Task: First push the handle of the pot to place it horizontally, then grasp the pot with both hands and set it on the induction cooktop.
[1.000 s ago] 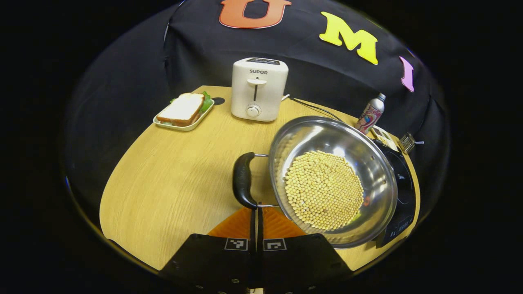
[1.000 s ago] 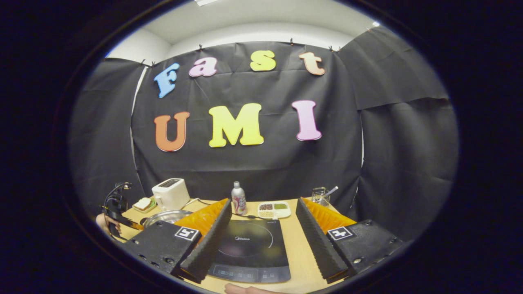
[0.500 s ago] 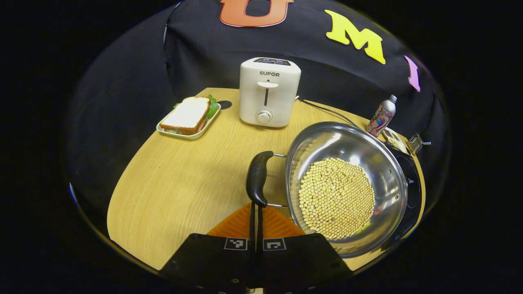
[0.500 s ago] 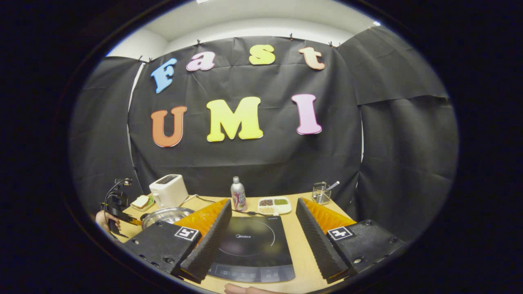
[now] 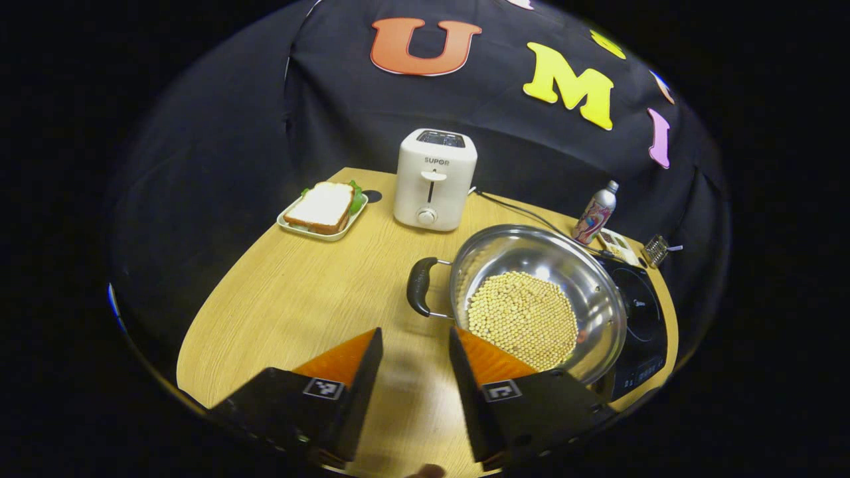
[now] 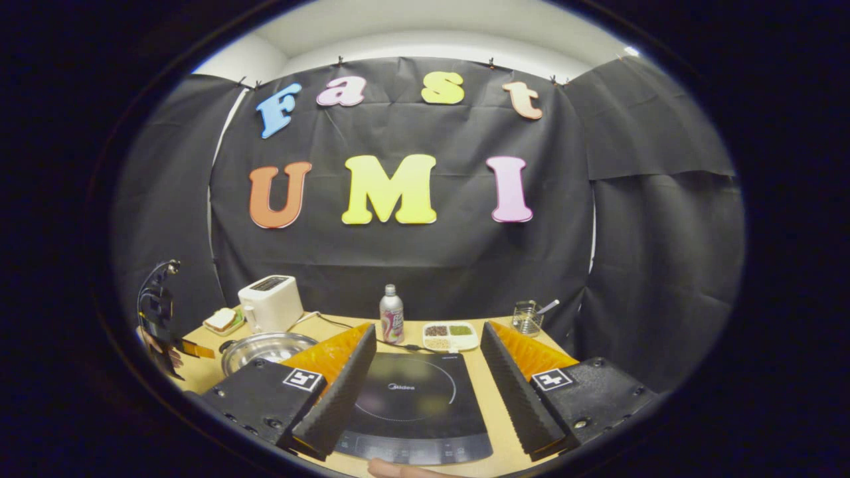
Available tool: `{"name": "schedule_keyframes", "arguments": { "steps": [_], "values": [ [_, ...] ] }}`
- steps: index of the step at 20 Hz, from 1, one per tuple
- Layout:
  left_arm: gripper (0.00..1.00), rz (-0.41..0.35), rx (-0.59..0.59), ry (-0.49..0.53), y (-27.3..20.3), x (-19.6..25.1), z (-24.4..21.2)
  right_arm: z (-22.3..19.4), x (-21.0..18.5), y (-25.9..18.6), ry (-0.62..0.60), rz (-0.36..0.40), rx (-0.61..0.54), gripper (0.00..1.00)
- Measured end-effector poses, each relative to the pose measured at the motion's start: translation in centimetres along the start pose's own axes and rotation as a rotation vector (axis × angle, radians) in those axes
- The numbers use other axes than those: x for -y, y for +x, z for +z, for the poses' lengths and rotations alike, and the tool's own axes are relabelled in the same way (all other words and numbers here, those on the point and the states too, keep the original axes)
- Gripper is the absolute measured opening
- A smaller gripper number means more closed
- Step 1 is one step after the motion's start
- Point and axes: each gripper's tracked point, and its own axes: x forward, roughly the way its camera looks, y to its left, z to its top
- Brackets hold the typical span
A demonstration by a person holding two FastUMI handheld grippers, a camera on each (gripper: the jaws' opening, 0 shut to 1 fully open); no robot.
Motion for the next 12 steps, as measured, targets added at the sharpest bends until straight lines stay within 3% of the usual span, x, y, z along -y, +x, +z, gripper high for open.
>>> {"name": "schedule_keyframes", "arguments": {
  "steps": [2,7,12],
  "values": [
    [0.97,0.023,0.042,0.025,-0.9,0.1,0.8,-1.0,-1.1,1.0,0.015,0.015,-0.037,0.99],
    [0.95,-0.019,0.111,0.066,-2.6,2.3,2.9,-3.8,-4.0,4.0,0.015,0.056,-0.125,0.98],
    [0.96,-0.009,0.1,0.103,-1.1,2.4,3.2,-6.7,-7.5,7.2,0.052,0.129,-0.232,0.98]
  ]
}}
